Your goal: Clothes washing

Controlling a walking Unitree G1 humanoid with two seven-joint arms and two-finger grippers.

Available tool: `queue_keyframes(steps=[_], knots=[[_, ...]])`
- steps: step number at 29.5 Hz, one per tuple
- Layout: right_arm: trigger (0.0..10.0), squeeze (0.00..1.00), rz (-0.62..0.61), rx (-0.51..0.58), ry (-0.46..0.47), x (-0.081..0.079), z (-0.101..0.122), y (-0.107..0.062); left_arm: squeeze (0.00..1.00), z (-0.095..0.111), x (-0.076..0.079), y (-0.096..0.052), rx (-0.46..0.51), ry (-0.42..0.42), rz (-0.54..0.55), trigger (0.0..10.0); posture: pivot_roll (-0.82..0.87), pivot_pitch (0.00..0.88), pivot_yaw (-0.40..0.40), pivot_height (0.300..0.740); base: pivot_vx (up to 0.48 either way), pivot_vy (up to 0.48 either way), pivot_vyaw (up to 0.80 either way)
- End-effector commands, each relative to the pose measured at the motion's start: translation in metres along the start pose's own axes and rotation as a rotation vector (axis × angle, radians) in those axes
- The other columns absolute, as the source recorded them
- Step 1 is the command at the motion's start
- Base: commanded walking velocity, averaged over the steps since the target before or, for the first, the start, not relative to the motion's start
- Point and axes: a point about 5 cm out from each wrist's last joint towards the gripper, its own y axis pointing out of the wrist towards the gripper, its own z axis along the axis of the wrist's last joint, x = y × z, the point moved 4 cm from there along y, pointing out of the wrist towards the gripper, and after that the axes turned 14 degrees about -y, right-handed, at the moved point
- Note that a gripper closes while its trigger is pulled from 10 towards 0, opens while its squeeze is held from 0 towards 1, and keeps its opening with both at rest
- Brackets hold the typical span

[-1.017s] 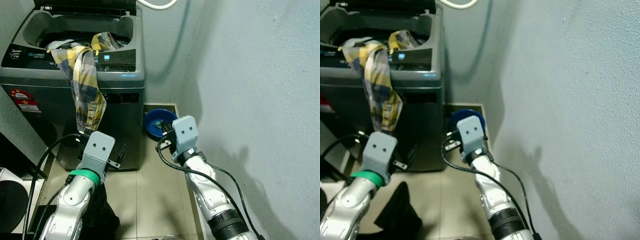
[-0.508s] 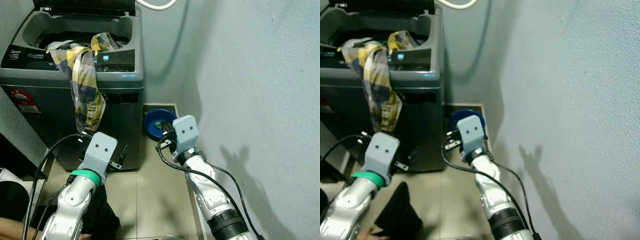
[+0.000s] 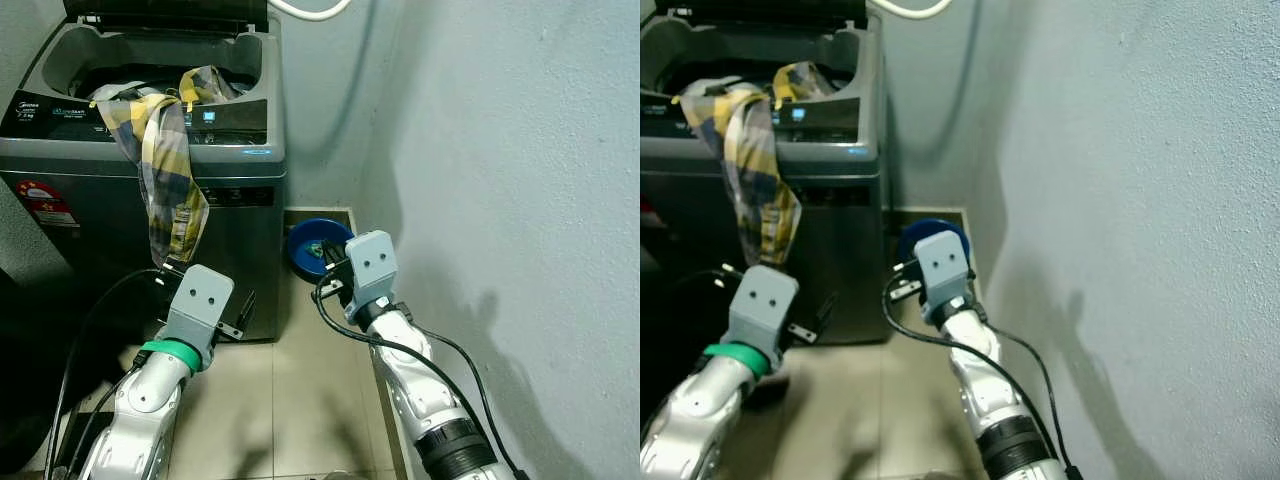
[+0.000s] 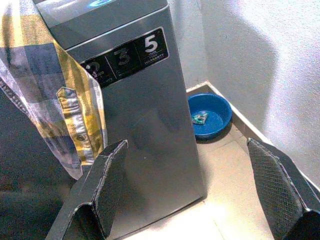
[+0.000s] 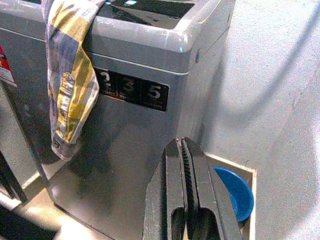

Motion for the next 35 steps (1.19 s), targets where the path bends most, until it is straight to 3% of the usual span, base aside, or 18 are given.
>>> queue_keyframes(steps=[1,22,35], knots=[[10.0,0.00,0.001,-0.008,-0.004,-0.002,-0.003,-0.001,0.00,-0.007,0.000,-0.002,-0.022,-0.002,-0.003,10.0,0.07,0.000,-0.009,0.728,0.000,0.000,0.00],[10.0,0.00,0.003,0.028,0.001,0.001,0.008,0.002,0.00,-0.006,0.002,-0.002,-0.014,0.029,-0.009,10.0,0.07,0.000,-0.001,0.728,0.000,0.000,0.00],[10.0,0.00,0.005,0.021,-0.003,0.000,0.006,0.001,0.00,-0.005,0.000,-0.001,-0.012,0.006,-0.001,10.0,0.07,0.000,-0.006,0.728,0.000,0.000,0.00]])
